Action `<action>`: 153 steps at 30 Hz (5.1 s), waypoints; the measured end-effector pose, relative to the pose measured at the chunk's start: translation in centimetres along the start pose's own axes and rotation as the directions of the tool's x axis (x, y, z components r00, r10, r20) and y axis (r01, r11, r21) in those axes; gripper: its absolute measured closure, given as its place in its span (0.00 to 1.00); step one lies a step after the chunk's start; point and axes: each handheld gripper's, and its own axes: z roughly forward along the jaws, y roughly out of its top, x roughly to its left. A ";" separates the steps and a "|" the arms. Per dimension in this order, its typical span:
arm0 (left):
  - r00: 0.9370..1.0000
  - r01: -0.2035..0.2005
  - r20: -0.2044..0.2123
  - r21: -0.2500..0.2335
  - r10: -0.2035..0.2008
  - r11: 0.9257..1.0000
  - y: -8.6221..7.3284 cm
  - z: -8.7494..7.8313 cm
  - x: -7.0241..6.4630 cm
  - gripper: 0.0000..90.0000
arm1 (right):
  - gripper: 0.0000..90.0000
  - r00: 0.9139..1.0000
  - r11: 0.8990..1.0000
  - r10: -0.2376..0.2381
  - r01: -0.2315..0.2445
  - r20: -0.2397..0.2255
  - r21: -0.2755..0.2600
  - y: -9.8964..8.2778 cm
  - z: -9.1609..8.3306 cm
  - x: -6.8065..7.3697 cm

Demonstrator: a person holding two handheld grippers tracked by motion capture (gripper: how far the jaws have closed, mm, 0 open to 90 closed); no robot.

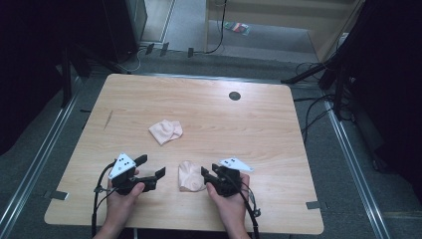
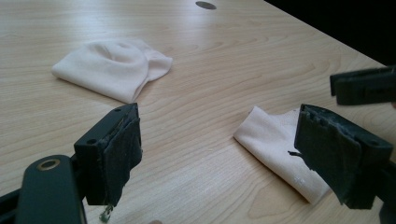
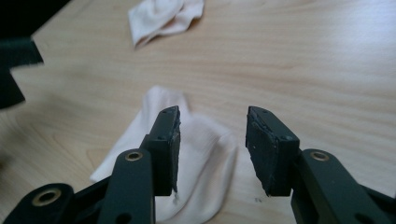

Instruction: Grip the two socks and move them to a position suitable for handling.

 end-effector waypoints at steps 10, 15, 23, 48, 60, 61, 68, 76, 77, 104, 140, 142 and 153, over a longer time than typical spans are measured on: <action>0.999 -0.025 0.029 0.039 0.024 0.999 -0.3 0.7 -0.9 0.17 | 0.66 0.997 0.996 -0.036 0.041 -0.062 0.077 -0.3 1.6 0.0; 0.999 -0.029 0.036 0.054 0.027 0.998 -0.5 1.0 -0.9 0.17 | 0.64 0.998 0.992 -0.029 0.036 -0.054 0.118 -0.7 2.5 0.2; 0.998 -0.035 0.049 0.080 0.031 0.996 -0.7 1.5 -1.1 0.17 | 0.81 0.994 0.992 -0.078 0.085 -0.072 0.097 -0.6 2.0 1.4; 0.991 -0.087 0.114 0.206 0.064 0.975 -1.4 3.1 -5.0 0.15 | 1.00 0.979 0.987 -0.161 0.157 -0.127 -0.041 1.8 -0.8 4.3; 0.990 -0.118 0.104 0.260 0.093 0.958 -1.2 4.2 -5.7 0.78 | 1.00 0.973 0.986 -0.162 0.152 -0.167 -0.070 2.6 -1.7 5.2; 0.992 -0.120 0.072 0.232 0.106 0.965 -1.1 3.7 -5.6 0.87 | 1.00 0.972 0.986 -0.162 0.152 -0.168 -0.073 2.7 -1.6 5.2; 0.899 -0.307 -0.312 0.047 0.306 0.950 1.3 -2.0 -5.7 1.00 | 1.00 0.957 0.976 -0.183 0.150 -0.223 -0.156 3.4 -1.5 6.5; 0.919 -0.300 -0.198 0.203 0.339 0.932 -1.0 0.8 -6.6 0.99 | 1.00 0.976 0.993 -0.108 0.098 -0.188 -0.062 2.8 0.2 4.6; 0.936 -0.275 -0.160 0.225 0.314 0.935 -1.3 1.4 -6.5 0.99 | 1.00 0.981 0.995 -0.095 0.089 -0.169 -0.042 2.5 0.5 3.9; 0.992 0.120 -0.069 0.234 -0.106 0.965 0.1 2.8 2.2 0.69 | 1.00 0.993 0.994 -0.105 0.106 -0.050 0.012 1.3 0.6 0.1; 0.999 -0.007 0.043 0.320 -0.008 0.947 -0.5 0.5 -0.5 1.00 | 1.00 0.992 0.989 -0.125 0.123 0.018 0.076 -0.4 -2.5 -2.4; 1.000 -0.003 0.021 0.322 -0.004 0.947 -0.5 0.4 -0.1 1.00 | 1.00 0.992 0.989 -0.121 0.119 0.021 0.083 -0.4 -2.7 -2.6; 0.998 -0.002 0.066 0.324 -0.021 0.946 -1.0 0.9 -0.4 0.99 | 0.99 0.996 0.987 -0.083 0.085 -0.023 0.137 -1.2 -2.8 -3.8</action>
